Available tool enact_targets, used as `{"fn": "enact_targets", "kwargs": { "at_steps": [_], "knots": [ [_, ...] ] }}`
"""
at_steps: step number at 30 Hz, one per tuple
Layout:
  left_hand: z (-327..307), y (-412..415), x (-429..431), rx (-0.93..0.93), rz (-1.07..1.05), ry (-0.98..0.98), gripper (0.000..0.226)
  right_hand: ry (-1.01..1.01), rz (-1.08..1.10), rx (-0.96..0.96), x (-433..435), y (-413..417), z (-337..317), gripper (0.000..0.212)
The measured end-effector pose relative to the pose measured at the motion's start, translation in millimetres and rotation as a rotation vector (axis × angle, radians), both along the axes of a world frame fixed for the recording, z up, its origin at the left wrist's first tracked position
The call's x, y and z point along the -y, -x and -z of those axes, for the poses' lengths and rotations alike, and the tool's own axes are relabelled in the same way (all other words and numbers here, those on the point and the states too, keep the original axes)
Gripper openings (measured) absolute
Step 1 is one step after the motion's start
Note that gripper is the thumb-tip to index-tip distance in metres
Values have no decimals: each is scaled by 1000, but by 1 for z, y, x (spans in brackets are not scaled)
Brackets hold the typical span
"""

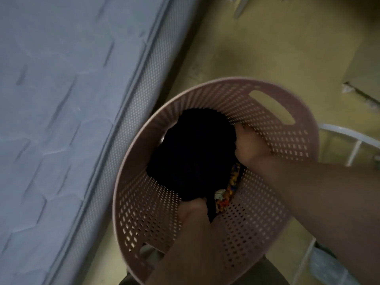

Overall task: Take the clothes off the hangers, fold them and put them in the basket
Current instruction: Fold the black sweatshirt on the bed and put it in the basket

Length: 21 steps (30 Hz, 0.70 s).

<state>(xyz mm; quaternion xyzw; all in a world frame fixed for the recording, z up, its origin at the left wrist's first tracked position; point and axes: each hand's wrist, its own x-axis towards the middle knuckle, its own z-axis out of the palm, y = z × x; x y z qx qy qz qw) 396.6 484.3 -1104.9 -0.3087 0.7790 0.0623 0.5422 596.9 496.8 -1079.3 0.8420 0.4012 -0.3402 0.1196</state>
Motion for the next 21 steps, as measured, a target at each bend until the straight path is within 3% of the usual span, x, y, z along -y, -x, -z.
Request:
{"fn": "enact_targets", "kwargs": {
  "at_steps": [2,4,6,9,12,16,18,19,21],
  "knots": [
    [28,4,-7,179,428,-17,81,-28,42,-21,2,4,19,30],
    [58,16,-9,267,571,-59,114,-17,63,-16,4,7,29,28],
    [65,31,-23,238,633,-156,105,19,34,-1,6,9,31,35],
    [35,22,-65,287,508,-380,83,26,59,32,-2,16,26,52],
    [46,12,-76,377,468,-388,65,-46,25,136,-18,27,25,82],
    [53,9,-84,240,531,-321,54,-27,46,156,-46,40,36,93],
    [40,10,-90,139,594,-371,64,-55,77,192,-51,40,45,79],
    [35,13,-88,21,726,-397,70,-83,59,221,-51,37,49,68],
    [18,27,-82,-268,1259,-504,77,-98,-55,234,-50,31,50,47]
  ]
}}
